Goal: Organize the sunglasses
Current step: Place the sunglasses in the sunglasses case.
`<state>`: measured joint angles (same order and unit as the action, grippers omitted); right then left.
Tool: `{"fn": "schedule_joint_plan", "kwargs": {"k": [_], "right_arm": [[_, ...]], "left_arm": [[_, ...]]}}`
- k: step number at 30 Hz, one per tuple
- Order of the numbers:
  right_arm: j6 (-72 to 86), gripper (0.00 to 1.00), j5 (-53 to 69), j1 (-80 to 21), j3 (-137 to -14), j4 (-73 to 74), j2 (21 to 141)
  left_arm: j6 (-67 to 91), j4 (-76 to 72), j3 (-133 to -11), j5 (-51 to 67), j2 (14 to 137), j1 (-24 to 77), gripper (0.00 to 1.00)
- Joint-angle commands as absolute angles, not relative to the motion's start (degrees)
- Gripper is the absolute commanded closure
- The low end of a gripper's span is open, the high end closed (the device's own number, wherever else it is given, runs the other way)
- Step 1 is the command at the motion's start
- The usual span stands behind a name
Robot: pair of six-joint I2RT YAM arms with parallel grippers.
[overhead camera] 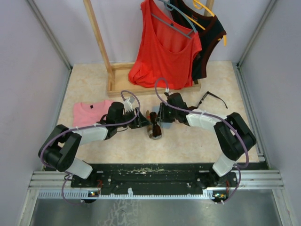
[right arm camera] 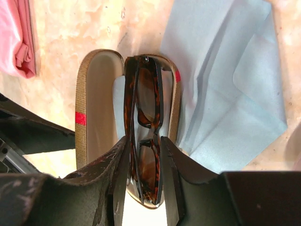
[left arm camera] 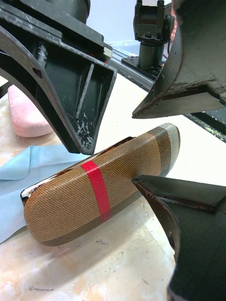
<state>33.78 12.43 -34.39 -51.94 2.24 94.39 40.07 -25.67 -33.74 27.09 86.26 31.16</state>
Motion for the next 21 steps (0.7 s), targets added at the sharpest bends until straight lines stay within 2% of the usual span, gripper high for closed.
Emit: {"fn": "schedule_joint_plan", "kwargs": {"k": [1,4,9,13,21], "right_arm": [[31.8,0.67,10.3,-34.8,-55.1,3.4,91.1],[31.1,0.7,8.8,-34.8,-55.1,4.1,90.2],[29.9,0.89,9.9,-34.9,-55.8,4.9,90.8],[29.6,0.99,10.8,-34.9,-56.1,4.6,92.0],[29.3,1.0,11.0,-35.7,-57.0,4.6,94.1]], "left_arm": [[39.6,-26.7,-34.7,28.0,86.8,31.6,0.43],[39.6,-26.6,-34.8,28.1,87.1,31.6,0.43],[39.7,-26.7,-35.0,28.2,87.4,31.6,0.43],[39.6,-26.7,-35.1,28.2,87.5,31.6,0.43],[39.6,-26.7,-35.1,28.1,87.6,31.6,0.43]]}}
